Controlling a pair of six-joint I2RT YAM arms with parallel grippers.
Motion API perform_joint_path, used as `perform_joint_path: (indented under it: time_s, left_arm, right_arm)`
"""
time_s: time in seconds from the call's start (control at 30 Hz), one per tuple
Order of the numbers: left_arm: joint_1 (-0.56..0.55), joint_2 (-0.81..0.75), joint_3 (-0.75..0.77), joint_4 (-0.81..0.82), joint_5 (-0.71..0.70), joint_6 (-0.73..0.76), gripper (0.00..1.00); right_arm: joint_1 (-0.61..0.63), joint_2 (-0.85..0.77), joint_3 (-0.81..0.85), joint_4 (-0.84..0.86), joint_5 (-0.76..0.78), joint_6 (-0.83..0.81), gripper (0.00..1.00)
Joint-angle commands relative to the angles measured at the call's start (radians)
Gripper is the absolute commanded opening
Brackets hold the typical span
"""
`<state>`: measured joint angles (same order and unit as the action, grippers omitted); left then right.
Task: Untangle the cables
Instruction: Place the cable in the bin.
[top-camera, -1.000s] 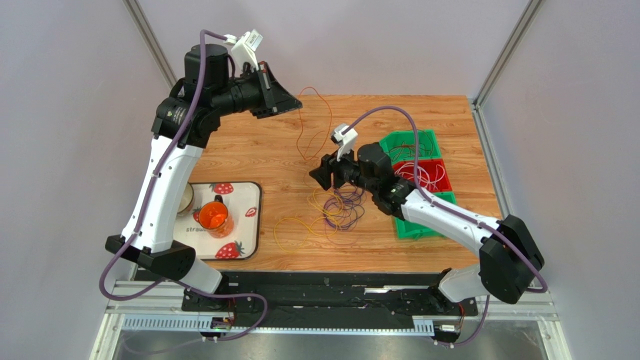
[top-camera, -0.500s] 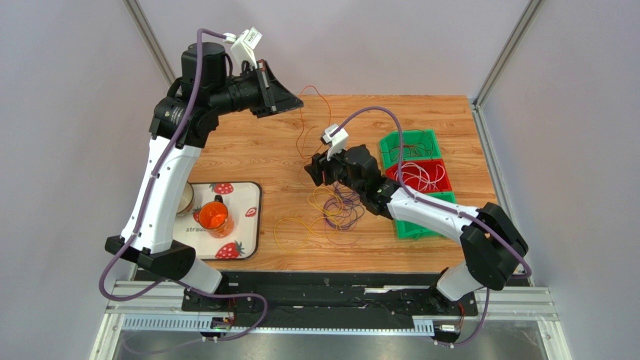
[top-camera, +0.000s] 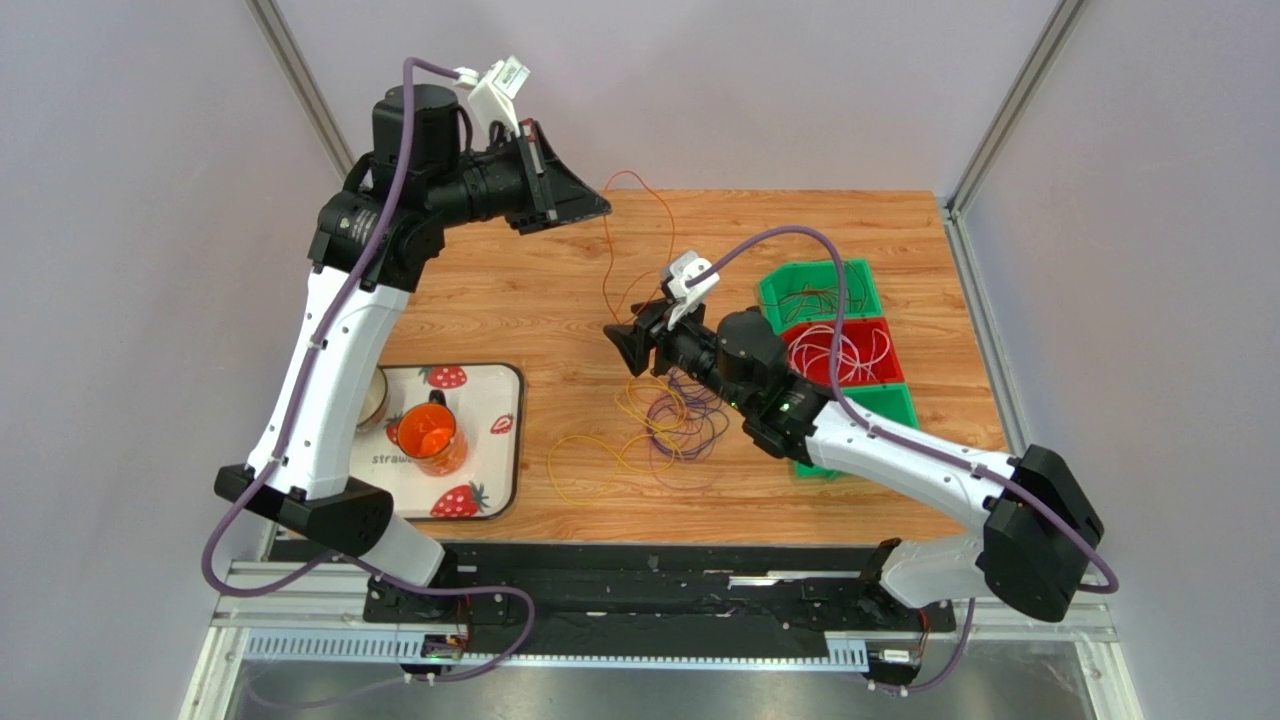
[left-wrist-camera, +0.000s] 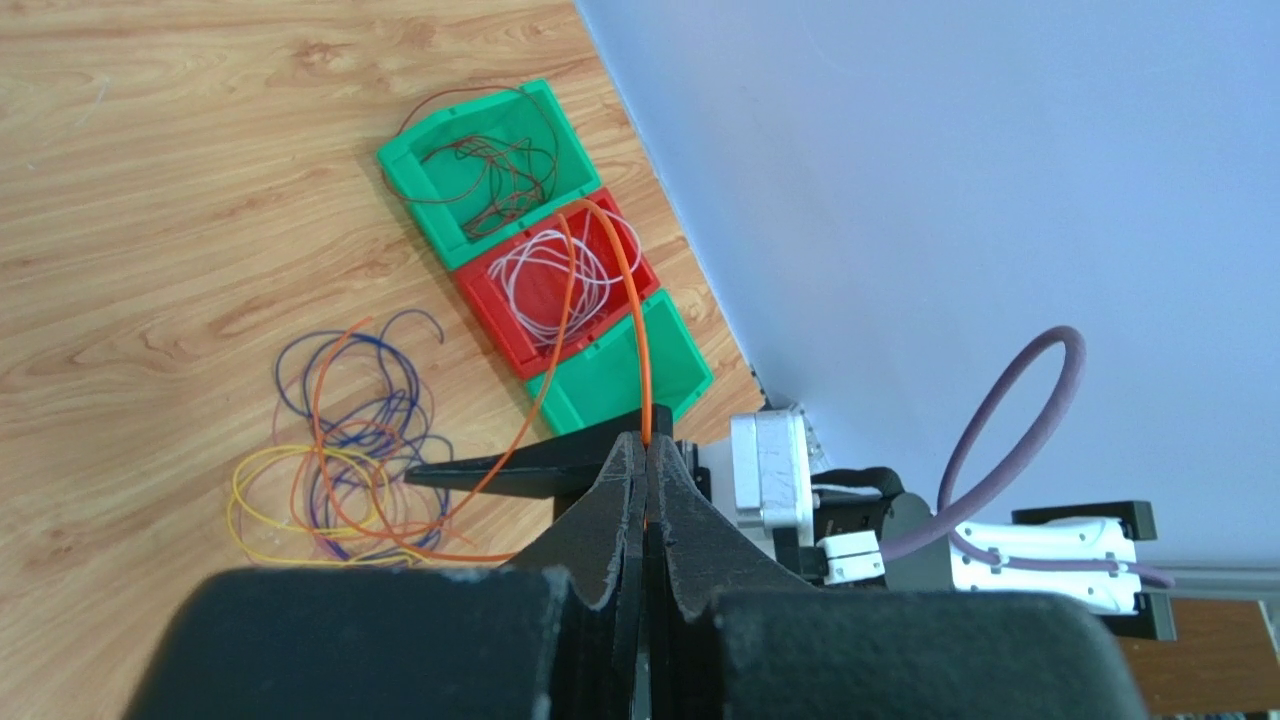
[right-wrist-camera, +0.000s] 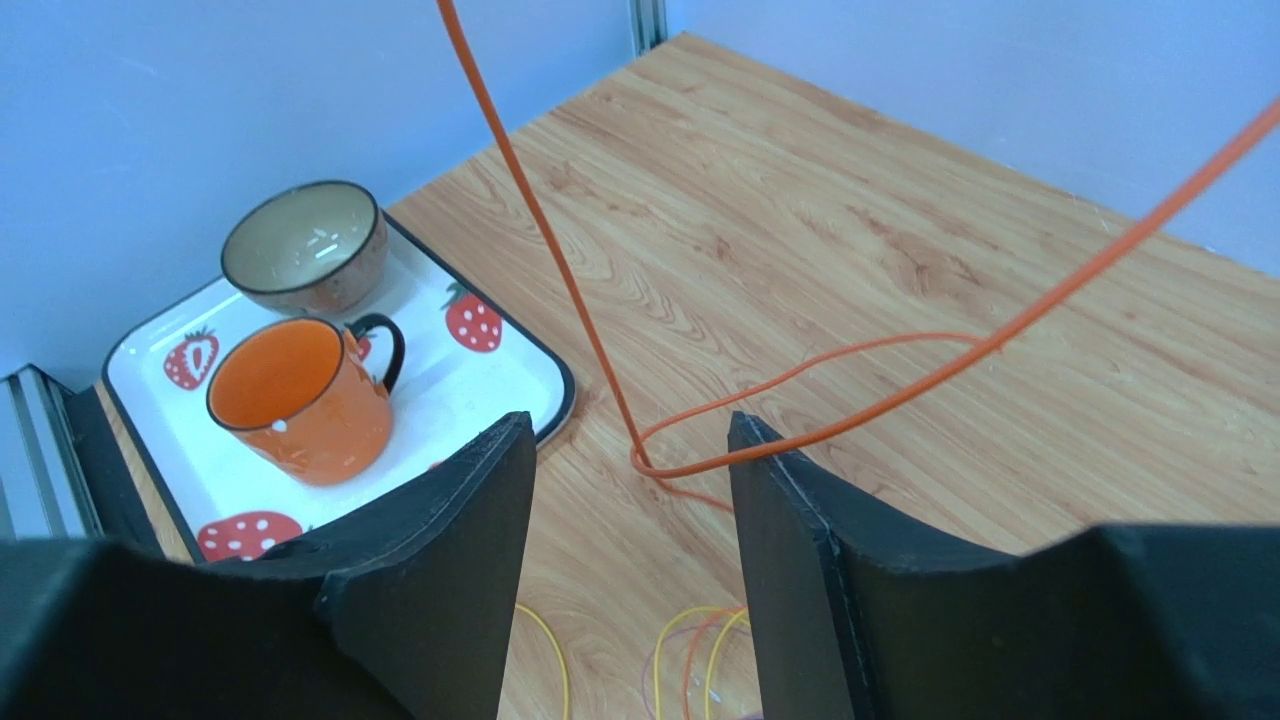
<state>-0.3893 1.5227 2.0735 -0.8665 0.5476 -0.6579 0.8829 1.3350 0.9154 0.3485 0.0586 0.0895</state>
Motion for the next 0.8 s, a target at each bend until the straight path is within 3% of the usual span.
perform_joint_path:
  time_s: [0.0,0.33,0.47,0.6,0.77]
  left_arm:
    - [0.007,-0.013,-0.026,0.072,0.029,-0.035,0.0]
    - [0.007,-0.027,-0.056,0.096,0.051,-0.055,0.0]
    - [0.007,-0.033,-0.07,0.103,0.052,-0.058,0.0]
    - [0.007,-0.035,-0.093,0.115,0.055,-0.062,0.0]
    - [0.007,-0.038,-0.118,0.158,0.063,-0.092,0.0]
  right_arm:
    - [0.007,0.019,0.011,0.058,0.037,0.009,0.53]
    - [0.013,0.095,0.062,0.086,0.104,0.022,0.46]
    - [0.016,0.082,0.05,0.11,0.158,0.048,0.34]
    - [0.018,0.064,0.036,0.133,0.153,0.056,0.35]
    - [0.027,0.053,0.023,0.142,0.107,0.067,0.43]
